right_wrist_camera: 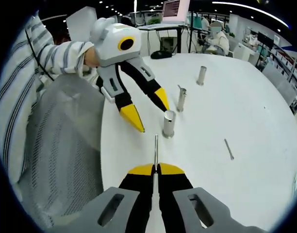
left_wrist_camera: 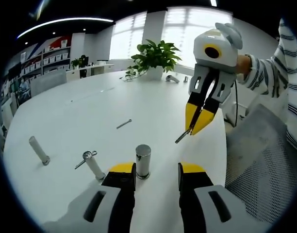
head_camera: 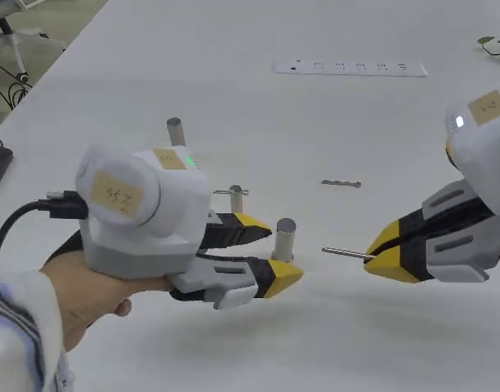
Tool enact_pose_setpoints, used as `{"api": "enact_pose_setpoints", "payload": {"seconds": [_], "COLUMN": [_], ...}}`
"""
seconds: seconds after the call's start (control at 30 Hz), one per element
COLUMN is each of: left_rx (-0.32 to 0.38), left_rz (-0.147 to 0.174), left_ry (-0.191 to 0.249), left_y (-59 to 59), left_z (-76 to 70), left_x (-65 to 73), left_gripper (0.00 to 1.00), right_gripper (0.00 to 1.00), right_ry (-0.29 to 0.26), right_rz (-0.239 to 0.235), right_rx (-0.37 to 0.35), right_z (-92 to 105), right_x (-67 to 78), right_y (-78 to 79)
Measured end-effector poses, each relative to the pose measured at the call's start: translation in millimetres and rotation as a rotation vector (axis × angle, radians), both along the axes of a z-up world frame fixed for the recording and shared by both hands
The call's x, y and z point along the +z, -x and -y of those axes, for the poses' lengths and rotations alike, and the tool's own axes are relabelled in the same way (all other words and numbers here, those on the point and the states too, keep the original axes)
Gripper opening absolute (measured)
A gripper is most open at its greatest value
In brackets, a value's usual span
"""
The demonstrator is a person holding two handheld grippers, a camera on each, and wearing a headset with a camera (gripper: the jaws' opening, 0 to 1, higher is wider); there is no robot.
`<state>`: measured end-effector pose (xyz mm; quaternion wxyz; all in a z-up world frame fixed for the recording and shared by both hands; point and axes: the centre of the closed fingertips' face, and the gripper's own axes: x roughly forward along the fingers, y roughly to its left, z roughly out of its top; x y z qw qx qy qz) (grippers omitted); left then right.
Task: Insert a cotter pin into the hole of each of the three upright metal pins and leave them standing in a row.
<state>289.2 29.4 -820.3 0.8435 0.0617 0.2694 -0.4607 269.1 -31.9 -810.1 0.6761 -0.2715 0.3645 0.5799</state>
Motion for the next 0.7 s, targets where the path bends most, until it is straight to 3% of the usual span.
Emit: {"api": "enact_pose_setpoints", "payload": {"seconds": [0.13, 0.33, 0.7], "left_rx": [0.006, 0.011, 0.018], "left_rz": [0.006, -0.005, 0.009], "left_ry": [-0.029, -0.029, -0.045], "left_y": [-5.9, -9.9, -17.1], "left_z": [-0.3, 0.1, 1.9], "left_x": [-7.7, -14.4, -22.6], "left_gripper": [0.33, 0.32, 0.25], "right_gripper": [0.03, 0.03, 0.03], "right_ry": [0.000, 0.001, 0.008], "right_rz": [-0.002, 0.001, 0.003], "right_rx": [-0.003, -0.021, -0.053], "right_z": [-2.4, -5.0, -9.8], "right_x": [-2.8, -5.5, -8.2], "right_y": [-2.5, -9.1, -20.1]}}
